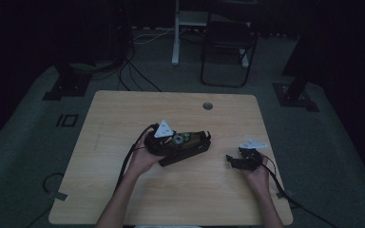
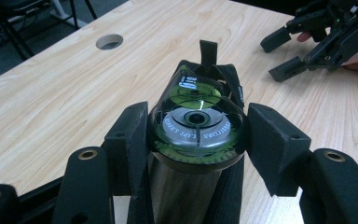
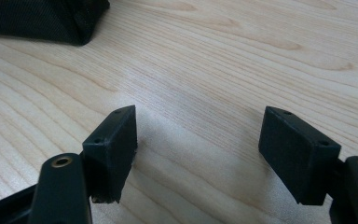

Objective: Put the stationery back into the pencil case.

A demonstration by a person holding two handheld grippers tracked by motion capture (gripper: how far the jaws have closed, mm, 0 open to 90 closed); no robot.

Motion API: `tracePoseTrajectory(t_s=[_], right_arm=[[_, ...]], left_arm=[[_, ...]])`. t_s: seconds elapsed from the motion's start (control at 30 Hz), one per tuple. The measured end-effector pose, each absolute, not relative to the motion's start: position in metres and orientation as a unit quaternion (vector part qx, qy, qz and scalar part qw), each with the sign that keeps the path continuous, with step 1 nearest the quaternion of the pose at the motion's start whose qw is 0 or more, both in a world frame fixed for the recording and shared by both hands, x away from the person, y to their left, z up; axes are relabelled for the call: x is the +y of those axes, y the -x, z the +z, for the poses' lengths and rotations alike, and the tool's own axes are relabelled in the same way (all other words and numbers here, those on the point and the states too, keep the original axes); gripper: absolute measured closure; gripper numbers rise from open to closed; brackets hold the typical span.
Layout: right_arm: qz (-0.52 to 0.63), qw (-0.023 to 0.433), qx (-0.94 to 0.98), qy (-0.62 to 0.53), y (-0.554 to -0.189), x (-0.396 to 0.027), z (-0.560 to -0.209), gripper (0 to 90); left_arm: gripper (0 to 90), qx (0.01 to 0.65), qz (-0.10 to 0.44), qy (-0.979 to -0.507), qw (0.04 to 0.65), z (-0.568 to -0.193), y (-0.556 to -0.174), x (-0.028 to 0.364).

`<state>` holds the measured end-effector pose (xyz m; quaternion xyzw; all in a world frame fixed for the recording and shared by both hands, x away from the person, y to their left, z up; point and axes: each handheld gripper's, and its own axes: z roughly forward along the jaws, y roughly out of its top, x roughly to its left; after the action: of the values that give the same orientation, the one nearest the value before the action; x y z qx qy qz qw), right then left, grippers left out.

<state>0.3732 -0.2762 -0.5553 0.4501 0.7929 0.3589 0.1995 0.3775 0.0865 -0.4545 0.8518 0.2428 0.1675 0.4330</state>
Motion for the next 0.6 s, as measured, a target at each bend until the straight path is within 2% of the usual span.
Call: tracePoseTrajectory(t_s=[0.6], right_arm=[[0.359, 0.200, 0.793, -0.450, -0.373, -0.276, -0.555, 27.7]], left_arm=[[41.5, 0.241, 0.153, -0.865, 0.414, -0.467, -0.386, 0.078]])
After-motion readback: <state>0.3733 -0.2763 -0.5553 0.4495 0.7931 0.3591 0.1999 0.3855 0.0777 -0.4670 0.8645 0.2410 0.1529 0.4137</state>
